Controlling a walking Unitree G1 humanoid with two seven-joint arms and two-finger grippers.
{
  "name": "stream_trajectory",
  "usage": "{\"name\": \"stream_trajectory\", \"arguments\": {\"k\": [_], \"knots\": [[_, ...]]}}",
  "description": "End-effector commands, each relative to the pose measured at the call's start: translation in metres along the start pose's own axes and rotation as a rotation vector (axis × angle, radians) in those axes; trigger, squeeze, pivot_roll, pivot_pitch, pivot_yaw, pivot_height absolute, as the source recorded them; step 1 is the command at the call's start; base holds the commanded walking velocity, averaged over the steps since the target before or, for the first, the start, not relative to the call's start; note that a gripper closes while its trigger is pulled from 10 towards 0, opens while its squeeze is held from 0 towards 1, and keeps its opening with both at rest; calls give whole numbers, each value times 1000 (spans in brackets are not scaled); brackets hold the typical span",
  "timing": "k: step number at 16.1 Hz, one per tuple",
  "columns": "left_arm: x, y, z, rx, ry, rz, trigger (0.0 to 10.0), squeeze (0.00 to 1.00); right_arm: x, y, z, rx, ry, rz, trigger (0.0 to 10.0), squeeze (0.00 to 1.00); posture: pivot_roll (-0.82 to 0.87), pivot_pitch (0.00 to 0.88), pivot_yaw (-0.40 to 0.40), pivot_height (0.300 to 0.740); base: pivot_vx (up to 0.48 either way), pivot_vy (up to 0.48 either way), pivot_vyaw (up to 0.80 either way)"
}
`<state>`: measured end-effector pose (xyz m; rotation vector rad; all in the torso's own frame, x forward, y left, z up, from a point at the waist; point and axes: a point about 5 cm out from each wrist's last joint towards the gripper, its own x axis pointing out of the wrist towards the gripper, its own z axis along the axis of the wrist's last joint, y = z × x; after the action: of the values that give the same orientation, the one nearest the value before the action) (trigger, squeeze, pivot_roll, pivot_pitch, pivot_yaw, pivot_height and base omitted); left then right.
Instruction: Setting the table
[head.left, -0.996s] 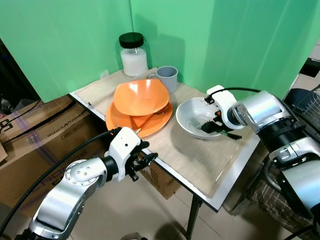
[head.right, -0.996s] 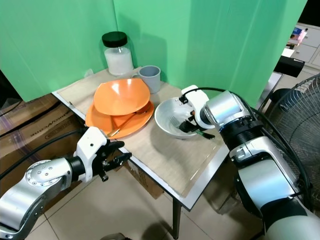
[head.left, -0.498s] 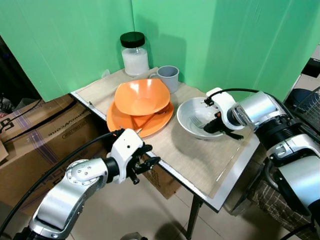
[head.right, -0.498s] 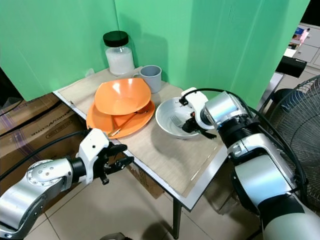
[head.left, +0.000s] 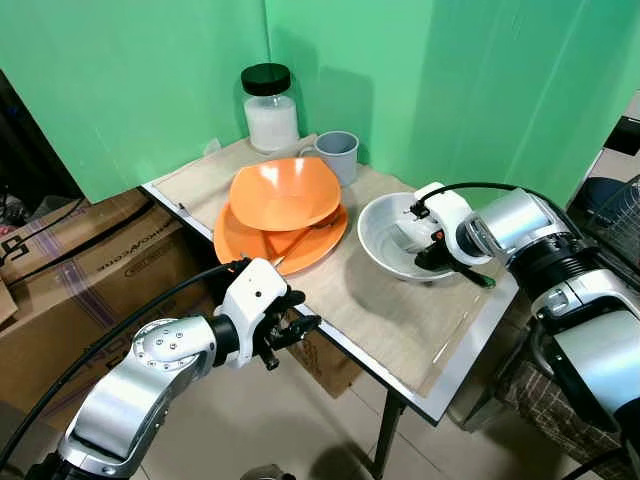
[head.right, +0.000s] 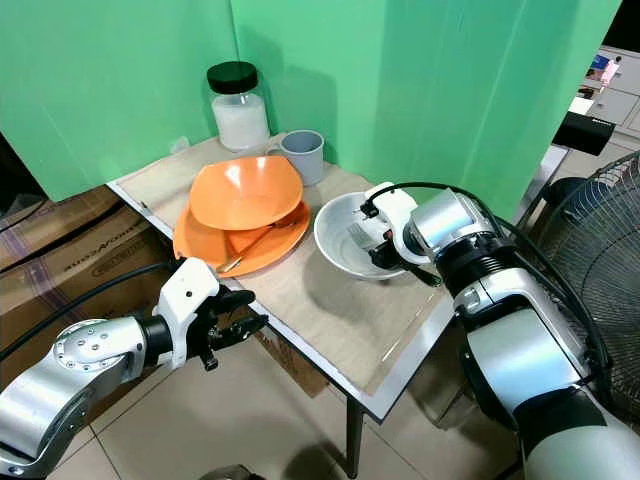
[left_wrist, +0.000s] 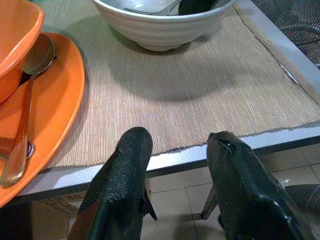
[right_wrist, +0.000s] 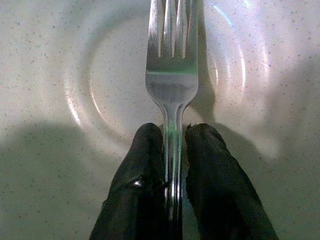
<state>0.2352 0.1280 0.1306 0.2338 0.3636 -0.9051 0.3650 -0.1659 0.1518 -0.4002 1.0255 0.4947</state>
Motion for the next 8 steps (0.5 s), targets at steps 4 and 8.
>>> {"name": "stream_trajectory", "arguments": {"k": [4, 8], "knots": [[0, 1, 4, 24, -3, -1, 10000, 0, -7, 1, 14, -42, -42, 12, 0, 0, 35, 0, 67, 740, 0, 0, 0], [0, 3, 4, 30, -6, 11, 10000, 0, -9, 4, 18, -45, -73, 46, 0, 0, 37, 0, 64, 740, 0, 0, 0]]}}
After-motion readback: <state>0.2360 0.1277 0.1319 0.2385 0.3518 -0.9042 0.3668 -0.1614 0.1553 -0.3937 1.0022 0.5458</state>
